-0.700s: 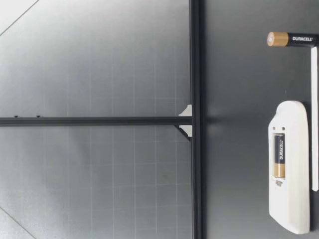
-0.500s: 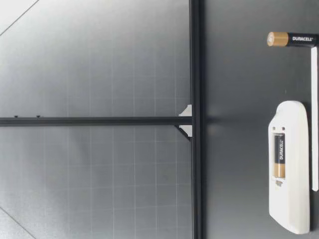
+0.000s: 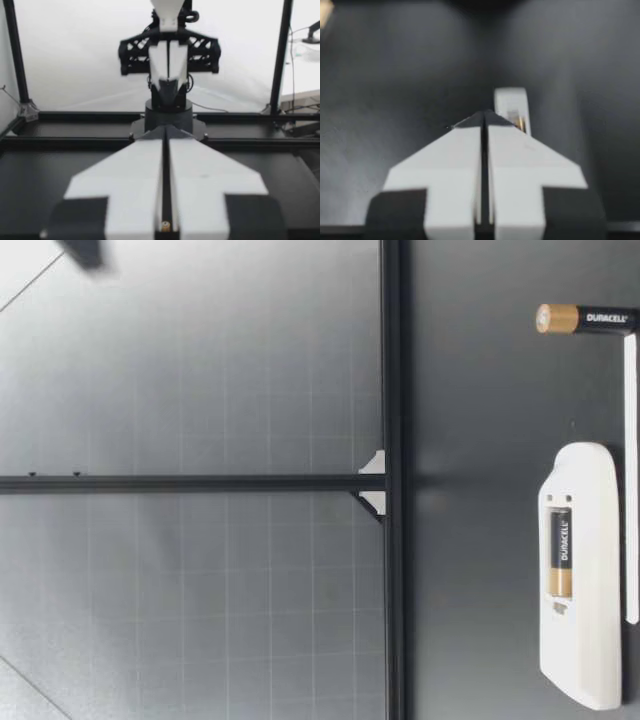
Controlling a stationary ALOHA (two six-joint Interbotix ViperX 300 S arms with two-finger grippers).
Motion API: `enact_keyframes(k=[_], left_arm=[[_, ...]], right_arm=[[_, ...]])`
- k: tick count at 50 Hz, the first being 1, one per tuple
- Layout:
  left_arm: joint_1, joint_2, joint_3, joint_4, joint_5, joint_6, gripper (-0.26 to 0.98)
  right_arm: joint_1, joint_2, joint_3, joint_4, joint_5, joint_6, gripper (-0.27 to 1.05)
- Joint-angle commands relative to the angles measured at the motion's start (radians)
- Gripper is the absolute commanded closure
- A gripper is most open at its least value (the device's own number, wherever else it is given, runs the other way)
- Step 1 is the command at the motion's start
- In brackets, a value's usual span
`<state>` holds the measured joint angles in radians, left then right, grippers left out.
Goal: Place the battery into the slot of the remote controller.
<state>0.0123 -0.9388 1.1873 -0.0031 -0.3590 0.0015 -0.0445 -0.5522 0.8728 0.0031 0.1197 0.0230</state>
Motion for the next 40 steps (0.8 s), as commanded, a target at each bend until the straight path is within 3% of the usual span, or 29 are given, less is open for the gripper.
enact_keyframes(k=[1,26,40], left_arm=[[0.002,0.009,-0.011,0.000,-0.011,-0.005,0.86],[0.003,0.011,-0.002,0.000,-0.017,0.002,0.86],[0.003,0.009,0.009,0.000,-0.017,-0.002,0.86]], right_arm=[[-0.014,0.064,-0.081,0.002,0.110,0.006,0.93],[-0.015,0.347,-0.259,-0.005,0.446,0.009,0.88],[-0.015,0.439,-0.295,-0.005,0.488,0.008,0.60]])
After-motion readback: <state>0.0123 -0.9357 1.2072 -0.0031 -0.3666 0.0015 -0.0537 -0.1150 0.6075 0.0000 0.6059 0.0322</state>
